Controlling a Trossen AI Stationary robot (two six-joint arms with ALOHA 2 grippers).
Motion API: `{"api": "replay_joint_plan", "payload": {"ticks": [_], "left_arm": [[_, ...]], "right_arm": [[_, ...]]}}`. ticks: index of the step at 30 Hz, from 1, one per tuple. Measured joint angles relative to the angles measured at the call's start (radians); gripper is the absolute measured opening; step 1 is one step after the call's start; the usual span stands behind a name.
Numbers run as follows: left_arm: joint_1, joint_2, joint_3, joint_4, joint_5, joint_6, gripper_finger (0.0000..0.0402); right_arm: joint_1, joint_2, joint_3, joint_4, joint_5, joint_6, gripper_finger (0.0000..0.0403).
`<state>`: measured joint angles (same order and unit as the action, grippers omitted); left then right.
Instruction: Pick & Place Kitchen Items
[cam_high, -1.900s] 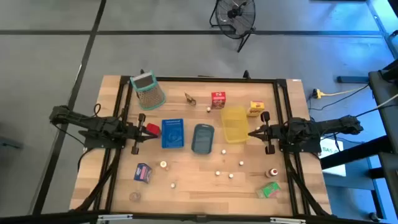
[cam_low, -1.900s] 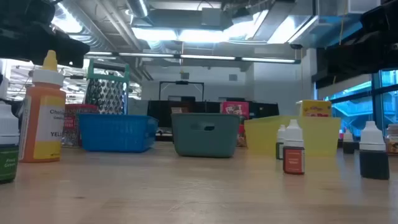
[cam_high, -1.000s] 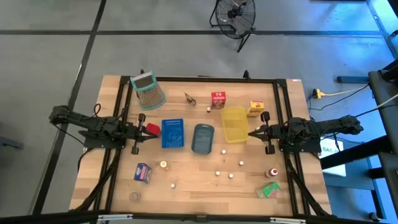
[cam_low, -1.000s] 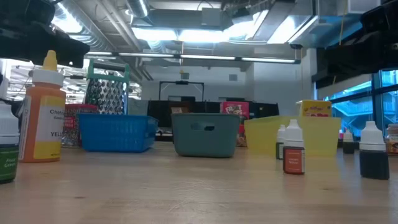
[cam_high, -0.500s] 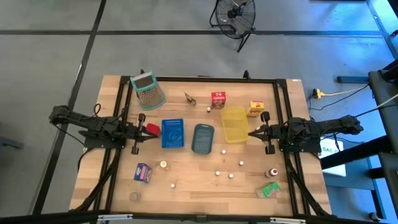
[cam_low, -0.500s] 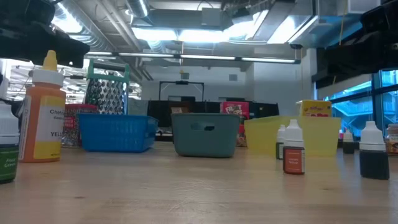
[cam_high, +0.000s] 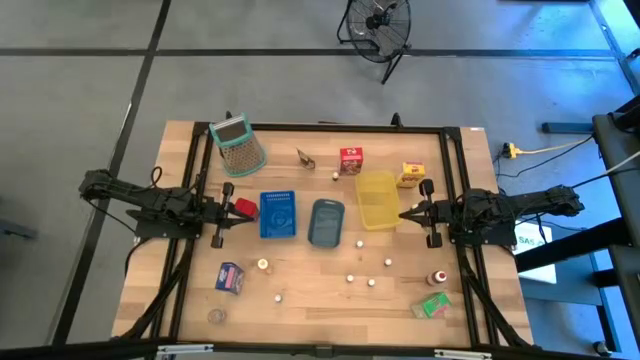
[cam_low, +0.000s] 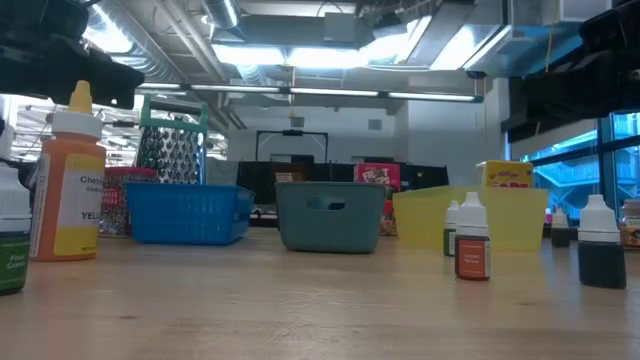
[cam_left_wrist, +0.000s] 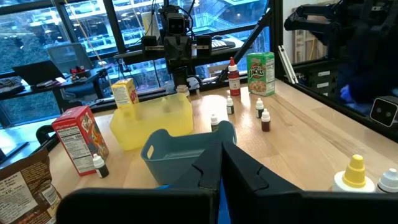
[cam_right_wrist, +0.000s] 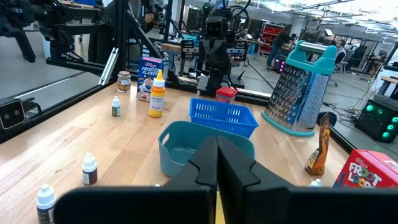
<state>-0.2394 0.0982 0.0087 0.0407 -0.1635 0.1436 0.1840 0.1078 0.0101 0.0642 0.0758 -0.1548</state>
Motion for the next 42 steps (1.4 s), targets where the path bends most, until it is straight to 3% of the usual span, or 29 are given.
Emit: {"api": "replay_joint_plan", "payload": {"ticks": [34,42], "left_arm": [[0.000,0.000,0.000,0.000,0.000,0.000,0.0006],[0.000,0.000,0.000,0.045,0.000,-0.001,0.0006]], "right_arm": [[0.000,0.000,0.000,0.000,0.000,0.000,0.0003],[0.000,0.000,0.000,0.006,0.002,-0.129,0.0003]]}}
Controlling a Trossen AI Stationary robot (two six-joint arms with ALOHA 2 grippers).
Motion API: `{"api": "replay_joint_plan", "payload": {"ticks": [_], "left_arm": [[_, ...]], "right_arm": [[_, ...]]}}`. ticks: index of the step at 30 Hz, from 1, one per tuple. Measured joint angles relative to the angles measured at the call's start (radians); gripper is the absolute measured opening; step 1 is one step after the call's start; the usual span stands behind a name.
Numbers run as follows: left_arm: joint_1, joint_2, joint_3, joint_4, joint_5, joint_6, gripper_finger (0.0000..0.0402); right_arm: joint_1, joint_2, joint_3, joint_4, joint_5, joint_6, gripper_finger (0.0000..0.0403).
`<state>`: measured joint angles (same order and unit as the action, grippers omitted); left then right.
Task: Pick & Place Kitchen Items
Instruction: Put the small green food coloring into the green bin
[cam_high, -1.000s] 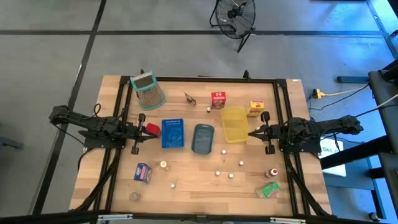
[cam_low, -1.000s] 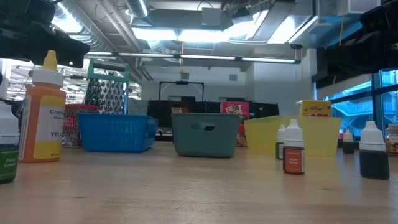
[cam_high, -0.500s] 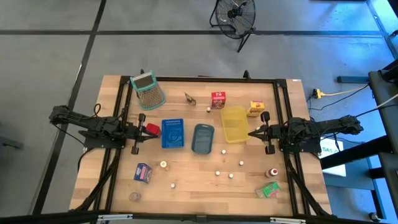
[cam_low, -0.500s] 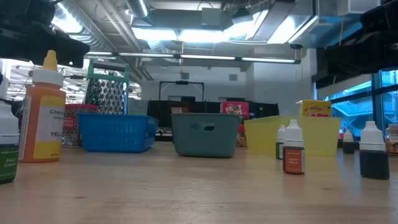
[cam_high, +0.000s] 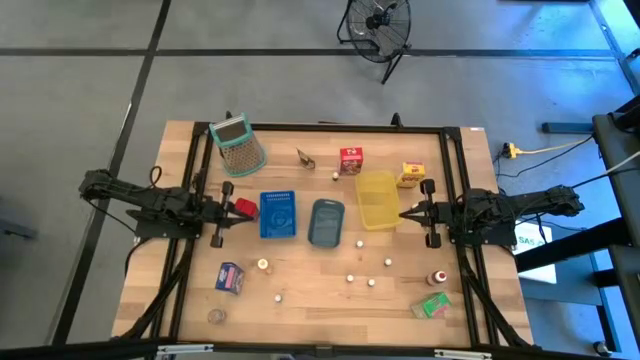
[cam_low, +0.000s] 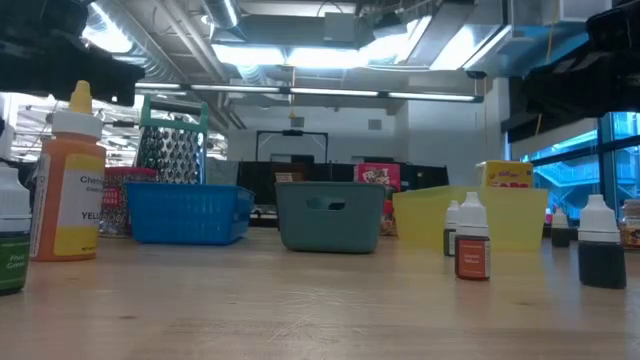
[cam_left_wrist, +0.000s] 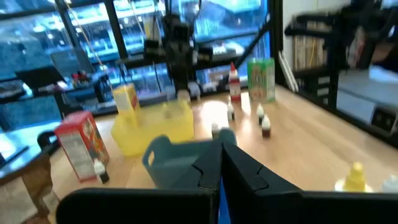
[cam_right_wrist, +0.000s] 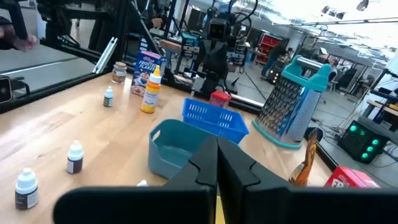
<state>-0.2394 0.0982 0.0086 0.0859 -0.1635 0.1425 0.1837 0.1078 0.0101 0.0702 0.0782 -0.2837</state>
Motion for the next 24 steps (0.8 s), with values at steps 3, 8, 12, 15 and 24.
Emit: {"api": "replay_joint_plan", "payload": {"ticks": [3,8,12,15,24], "left_arm": [[0.000,0.000,0.000,0.023,0.000,0.001,0.0006],[0.000,0.000,0.000,0.023,0.000,0.001,0.0006],[0.000,0.000,0.000,0.035,0.000,-0.001,0.0006],[-0.001,0.000,0.000,0.050,0.000,-0.042,0.0006],[-0.001,0.000,0.000,0.078,0.004,-0.129,0.0006]], "right_arm": [[0.000,0.000,0.000,0.015,-0.001,0.032,0.0003],[0.000,0.000,0.000,0.112,-0.013,0.123,0.0003],[0.000,0.000,0.000,0.148,-0.060,0.245,0.0003],[0.000,0.000,0.000,0.154,-0.055,0.281,0.0003],[0.000,0.000,0.000,0.236,0.001,0.272,0.0003]]}}
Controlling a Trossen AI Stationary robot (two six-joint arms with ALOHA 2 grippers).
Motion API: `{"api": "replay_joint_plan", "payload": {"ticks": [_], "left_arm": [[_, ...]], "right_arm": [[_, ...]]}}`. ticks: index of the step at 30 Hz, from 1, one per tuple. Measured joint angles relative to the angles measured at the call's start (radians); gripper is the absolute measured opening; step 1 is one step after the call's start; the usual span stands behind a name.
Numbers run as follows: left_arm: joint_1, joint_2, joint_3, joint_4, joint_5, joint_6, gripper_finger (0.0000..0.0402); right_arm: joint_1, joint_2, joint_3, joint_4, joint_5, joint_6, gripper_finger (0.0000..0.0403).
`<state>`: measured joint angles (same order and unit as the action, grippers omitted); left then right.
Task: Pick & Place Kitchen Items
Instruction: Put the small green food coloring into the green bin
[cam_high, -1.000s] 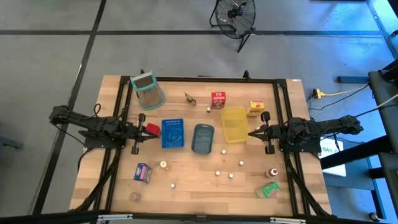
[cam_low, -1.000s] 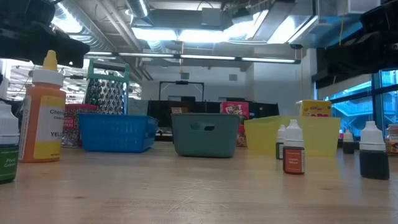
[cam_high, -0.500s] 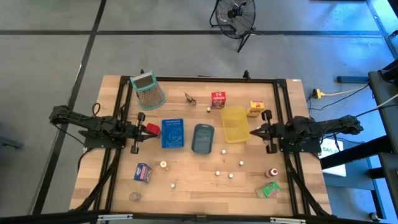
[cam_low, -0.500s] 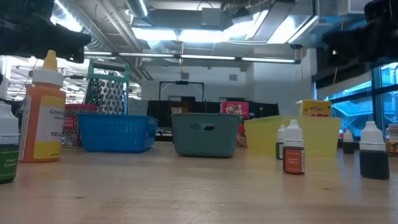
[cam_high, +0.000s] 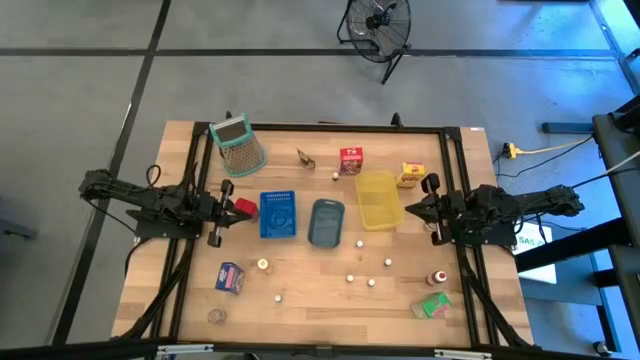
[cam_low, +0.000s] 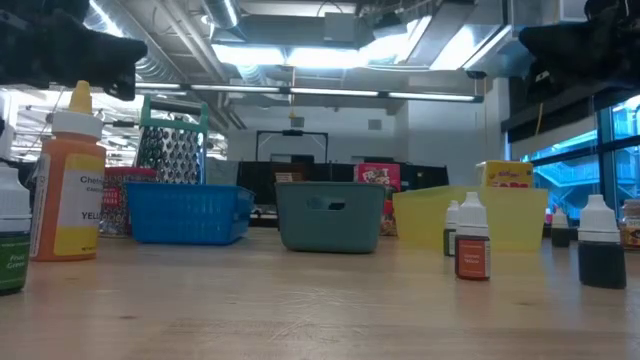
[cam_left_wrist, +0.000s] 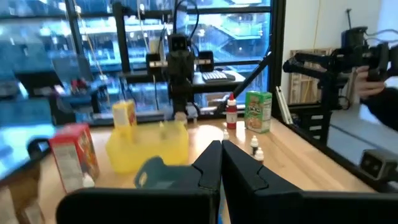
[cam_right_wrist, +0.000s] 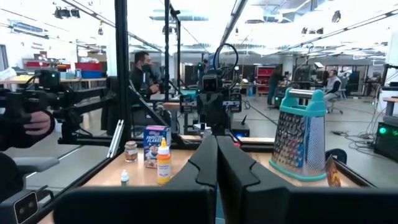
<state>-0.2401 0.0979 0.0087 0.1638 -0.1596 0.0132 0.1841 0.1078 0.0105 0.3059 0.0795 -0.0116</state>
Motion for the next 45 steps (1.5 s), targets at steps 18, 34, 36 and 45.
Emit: {"api": "replay_joint_plan", "payload": {"ticks": [18,34,36,45], "left_arm": [[0.000,0.000,0.052,-0.095,-0.085,-0.043,0.0029],[0.000,0.136,0.301,-0.321,-0.208,-0.042,0.0152],[0.000,0.194,0.366,-0.386,-0.218,-0.042,0.0153],[0.000,0.369,0.608,-0.623,-0.251,-0.039,0.0153]], "right_arm": [[0.000,0.159,0.000,0.147,0.083,-0.048,0.0113],[0.000,0.380,0.000,0.444,0.103,-0.121,0.0163],[0.000,0.397,0.000,0.474,0.103,-0.137,0.0164],[0.000,0.421,0.000,0.597,0.103,-0.268,0.0163]]}}
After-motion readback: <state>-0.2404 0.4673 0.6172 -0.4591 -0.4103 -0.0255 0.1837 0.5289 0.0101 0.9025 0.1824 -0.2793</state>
